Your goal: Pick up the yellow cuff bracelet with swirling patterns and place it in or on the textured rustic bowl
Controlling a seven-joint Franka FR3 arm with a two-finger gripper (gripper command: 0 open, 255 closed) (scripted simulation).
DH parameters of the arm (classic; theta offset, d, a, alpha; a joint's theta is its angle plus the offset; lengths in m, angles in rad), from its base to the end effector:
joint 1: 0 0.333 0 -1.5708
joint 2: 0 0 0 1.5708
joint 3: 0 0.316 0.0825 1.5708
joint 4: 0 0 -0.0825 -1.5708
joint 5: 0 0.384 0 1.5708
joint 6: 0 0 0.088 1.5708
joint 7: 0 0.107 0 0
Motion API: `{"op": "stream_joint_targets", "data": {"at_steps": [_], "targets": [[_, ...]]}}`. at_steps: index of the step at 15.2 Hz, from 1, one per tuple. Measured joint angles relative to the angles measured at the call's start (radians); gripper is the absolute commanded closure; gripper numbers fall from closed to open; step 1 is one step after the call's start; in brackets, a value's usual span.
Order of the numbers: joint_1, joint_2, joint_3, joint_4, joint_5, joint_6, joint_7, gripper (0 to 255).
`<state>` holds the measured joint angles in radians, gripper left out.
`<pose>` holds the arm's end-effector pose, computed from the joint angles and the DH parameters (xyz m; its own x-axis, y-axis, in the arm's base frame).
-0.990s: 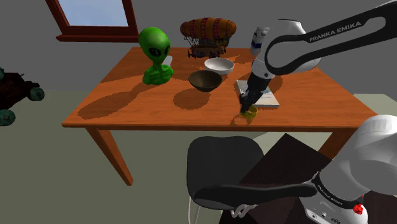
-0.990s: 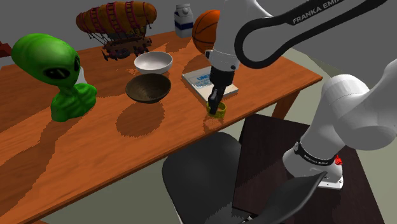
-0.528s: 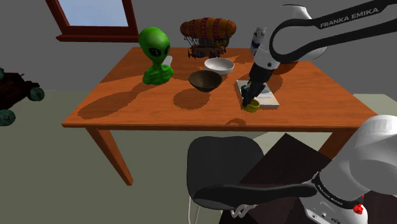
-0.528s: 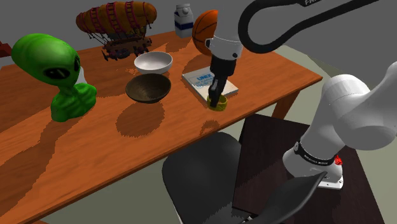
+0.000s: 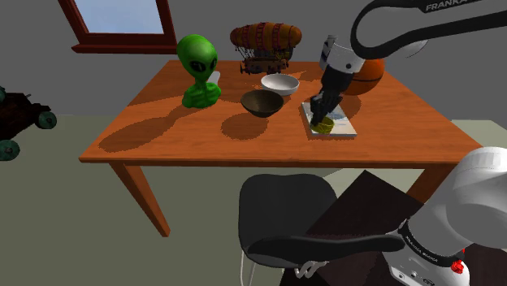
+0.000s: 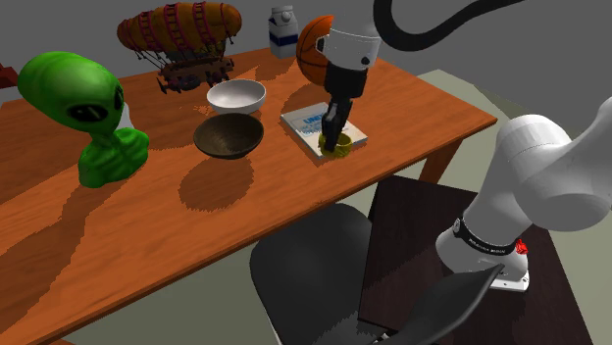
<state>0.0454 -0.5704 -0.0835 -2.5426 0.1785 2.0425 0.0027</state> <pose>0.3804 -0.0058 0.4694 0.9922 -0.1108 0.0578 -0.0966 -0.9734 -0.2076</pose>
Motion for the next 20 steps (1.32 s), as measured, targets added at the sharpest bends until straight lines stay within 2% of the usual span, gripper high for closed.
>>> {"op": "stream_joint_targets", "data": {"at_steps": [9,15,20], "targets": [[-0.004,-0.024,0.000,0.102,-0.011,-0.125,0.022,255],[0.009,0.178,-0.011,0.275,0.003,-0.098,0.007,255],[0.019,0.384,-0.018,0.496,0.020,-0.115,0.003,255]]}}
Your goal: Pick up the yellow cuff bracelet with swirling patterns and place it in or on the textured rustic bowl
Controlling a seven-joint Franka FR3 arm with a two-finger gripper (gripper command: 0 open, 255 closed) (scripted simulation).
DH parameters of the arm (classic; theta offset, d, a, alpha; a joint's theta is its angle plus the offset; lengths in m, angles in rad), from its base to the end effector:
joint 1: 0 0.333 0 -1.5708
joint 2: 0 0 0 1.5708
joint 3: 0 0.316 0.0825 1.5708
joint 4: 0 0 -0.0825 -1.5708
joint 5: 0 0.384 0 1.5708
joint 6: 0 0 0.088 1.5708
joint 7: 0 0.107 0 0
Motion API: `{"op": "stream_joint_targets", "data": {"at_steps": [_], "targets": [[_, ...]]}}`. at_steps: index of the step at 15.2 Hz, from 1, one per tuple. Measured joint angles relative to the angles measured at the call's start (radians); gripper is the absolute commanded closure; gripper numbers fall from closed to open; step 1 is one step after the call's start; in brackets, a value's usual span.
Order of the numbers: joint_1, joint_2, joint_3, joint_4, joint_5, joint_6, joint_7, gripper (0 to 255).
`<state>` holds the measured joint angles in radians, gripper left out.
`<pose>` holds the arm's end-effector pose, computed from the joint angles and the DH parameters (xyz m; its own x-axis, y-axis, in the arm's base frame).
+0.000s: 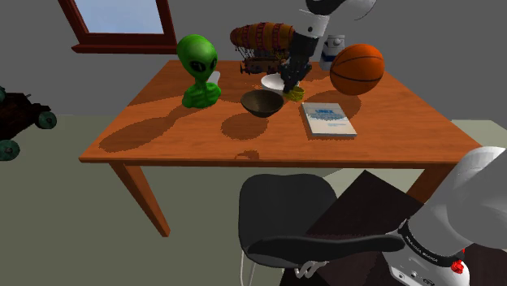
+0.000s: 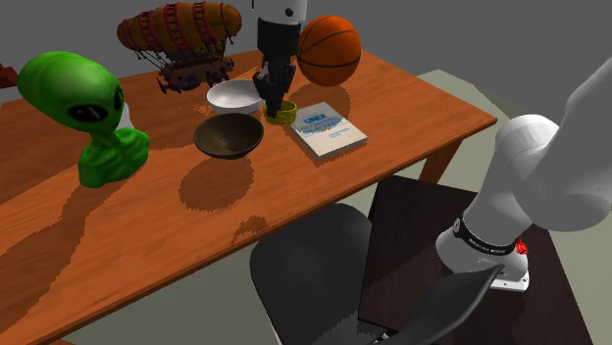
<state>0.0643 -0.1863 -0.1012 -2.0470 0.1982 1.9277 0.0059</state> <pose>0.5097 -0.0079 0.5283 0.9922 -0.1106 0.0569 -0.0966 -0.9735 -0.2073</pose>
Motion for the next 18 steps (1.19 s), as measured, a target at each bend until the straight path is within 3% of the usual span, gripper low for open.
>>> {"op": "stream_joint_targets", "data": {"at_steps": [7,11,15,18], "targets": [[0.002,0.284,-0.004,0.331,0.028,-0.050,0.000,255],[-0.013,0.458,-0.007,0.579,0.043,-0.126,0.000,255],[-0.015,0.513,-0.005,0.614,0.049,-0.107,-0.005,255],[-0.011,0.509,-0.004,0.568,0.051,-0.065,-0.011,255]]}}
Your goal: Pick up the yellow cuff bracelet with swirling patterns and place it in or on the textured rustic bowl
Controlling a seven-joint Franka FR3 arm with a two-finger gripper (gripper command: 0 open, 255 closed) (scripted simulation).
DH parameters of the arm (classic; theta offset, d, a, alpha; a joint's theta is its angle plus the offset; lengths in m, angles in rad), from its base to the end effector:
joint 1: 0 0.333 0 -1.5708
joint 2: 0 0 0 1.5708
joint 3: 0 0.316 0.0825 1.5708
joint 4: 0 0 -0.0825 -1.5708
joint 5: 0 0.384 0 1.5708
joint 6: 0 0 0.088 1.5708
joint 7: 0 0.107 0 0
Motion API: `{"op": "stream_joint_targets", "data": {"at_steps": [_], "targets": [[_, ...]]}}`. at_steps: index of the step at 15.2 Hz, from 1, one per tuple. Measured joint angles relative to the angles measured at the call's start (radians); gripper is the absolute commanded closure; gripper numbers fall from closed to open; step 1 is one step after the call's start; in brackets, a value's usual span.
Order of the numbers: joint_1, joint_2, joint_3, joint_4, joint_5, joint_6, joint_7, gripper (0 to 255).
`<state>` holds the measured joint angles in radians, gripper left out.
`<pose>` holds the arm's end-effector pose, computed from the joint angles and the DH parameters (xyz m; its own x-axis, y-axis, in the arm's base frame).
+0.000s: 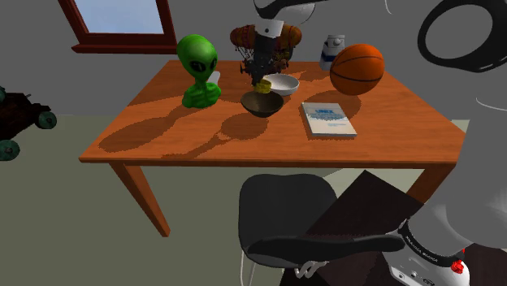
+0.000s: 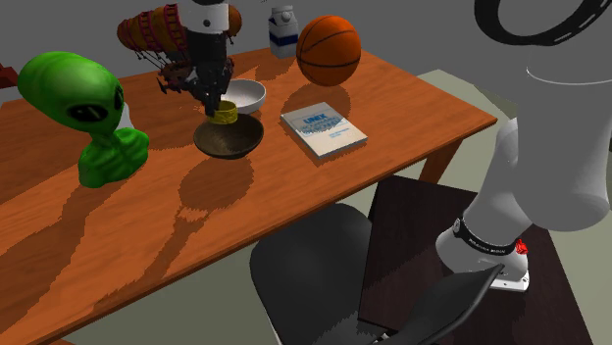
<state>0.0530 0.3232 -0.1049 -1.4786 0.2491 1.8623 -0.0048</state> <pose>0.6663 -0.0064 0.5000 0.9922 -0.1106 0.0568 -0.0966 -0.9735 -0.2075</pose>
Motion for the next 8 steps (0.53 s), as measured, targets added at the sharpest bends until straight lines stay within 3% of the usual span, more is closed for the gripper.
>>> {"op": "stream_joint_targets", "data": {"at_steps": [8], "targets": [[0.002,0.014,0.002,-0.091,0.010,0.103,-0.024,255]]}}
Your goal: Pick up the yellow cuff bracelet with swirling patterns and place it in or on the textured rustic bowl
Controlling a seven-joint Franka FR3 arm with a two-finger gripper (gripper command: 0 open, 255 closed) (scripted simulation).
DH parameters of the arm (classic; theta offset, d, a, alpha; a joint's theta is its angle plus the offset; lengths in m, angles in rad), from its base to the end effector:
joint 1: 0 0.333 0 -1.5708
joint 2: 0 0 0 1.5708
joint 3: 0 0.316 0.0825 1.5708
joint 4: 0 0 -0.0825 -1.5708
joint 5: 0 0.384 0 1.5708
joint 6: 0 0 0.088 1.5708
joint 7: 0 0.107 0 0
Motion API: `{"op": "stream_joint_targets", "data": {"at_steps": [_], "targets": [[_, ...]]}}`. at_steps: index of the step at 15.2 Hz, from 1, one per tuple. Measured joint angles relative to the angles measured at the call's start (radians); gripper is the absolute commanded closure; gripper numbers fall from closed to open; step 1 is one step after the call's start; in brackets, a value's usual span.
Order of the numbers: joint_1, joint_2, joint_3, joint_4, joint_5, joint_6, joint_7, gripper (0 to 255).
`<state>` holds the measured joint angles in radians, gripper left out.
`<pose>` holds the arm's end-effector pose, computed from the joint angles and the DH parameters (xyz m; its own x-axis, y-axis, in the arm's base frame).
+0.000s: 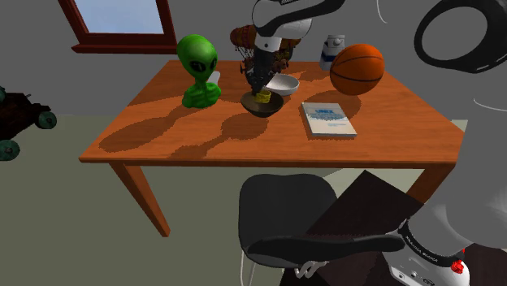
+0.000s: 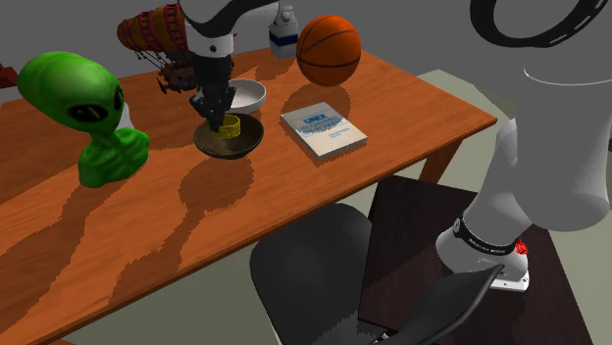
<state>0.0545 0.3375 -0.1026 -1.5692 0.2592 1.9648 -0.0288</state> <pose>0.6671 -0.0074 0.4560 0.9922 -0.1107 0.0569 -0.0967 -0.9734 -0.2077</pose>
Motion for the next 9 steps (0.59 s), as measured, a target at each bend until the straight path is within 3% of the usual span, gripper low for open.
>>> {"op": "stream_joint_targets", "data": {"at_steps": [7,8,9], "targets": [[0.001,0.002,0.001,-0.013,0.001,0.015,-0.003,255],[0.001,0.002,0.001,-0.013,0.001,0.015,-0.003,0],[0.001,0.002,0.001,-0.013,0.001,0.015,-0.003,0]]}}
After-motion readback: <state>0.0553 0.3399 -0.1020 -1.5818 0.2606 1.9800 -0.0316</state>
